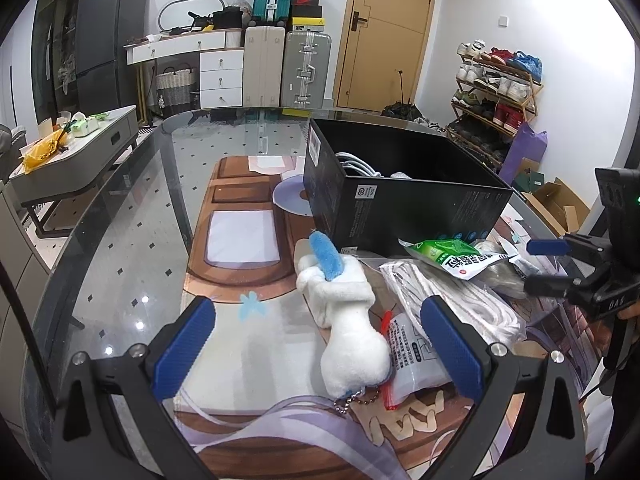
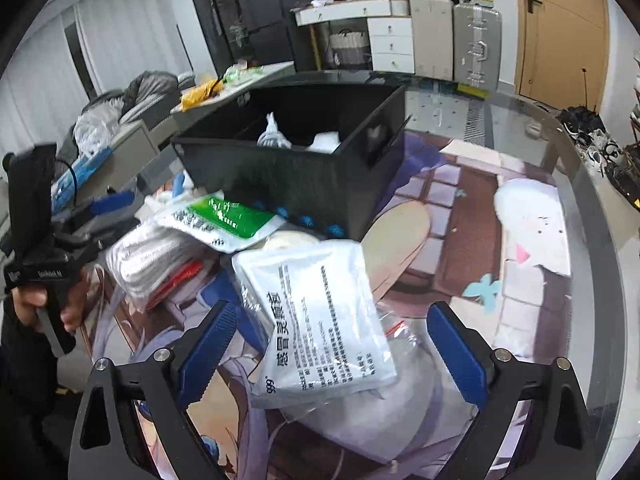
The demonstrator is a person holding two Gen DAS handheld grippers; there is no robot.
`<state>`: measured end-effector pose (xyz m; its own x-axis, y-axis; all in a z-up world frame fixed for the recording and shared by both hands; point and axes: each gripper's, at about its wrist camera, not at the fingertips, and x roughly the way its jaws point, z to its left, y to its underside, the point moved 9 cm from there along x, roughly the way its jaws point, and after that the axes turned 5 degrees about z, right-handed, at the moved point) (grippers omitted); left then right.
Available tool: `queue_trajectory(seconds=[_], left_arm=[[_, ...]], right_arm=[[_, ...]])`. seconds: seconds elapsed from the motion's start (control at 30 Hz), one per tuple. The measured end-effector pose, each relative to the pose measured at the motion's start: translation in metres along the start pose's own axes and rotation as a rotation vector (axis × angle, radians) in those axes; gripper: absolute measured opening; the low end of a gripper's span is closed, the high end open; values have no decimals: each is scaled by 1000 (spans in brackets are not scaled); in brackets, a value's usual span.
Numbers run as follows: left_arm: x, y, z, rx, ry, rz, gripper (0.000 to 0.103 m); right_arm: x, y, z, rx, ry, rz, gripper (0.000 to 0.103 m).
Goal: Organize soft objects
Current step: 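Grasp the white printed bag with the right gripper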
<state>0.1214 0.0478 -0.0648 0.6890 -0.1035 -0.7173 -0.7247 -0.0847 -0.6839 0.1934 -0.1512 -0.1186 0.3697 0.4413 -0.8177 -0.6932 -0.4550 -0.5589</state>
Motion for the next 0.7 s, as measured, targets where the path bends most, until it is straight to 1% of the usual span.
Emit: queue_trajectory(seconds=[0.1,0.17,0.2,0.23,0.4,0.5,0.67,0.7], left_arm=[[1,1,1,-2,-7,7,103],[2,1,1,-1,-8,9,103],[2,1,1,0,-8,10,103],[2,1,1,1,-9,10,103],[3,2,1,7,-9,16,103],[4,3,1,7,-9,19,103],[5,2,0,11,-9,25,103],[6,3,0,11,-9,26,103]], right_arm=[[0,-3,-4,10,6,-13,98],[3,-2,-2,3,3,-6,93],[6,-1,0,-4,3,0,87],[7,-1,1,-8,1,3,85],[10,0,6,-22,-20,3,82],[10,1,6,-9,-41,6,75],[10,5,9,-23,-63,23,70],[9,5,10,-26,-67,25,65]])
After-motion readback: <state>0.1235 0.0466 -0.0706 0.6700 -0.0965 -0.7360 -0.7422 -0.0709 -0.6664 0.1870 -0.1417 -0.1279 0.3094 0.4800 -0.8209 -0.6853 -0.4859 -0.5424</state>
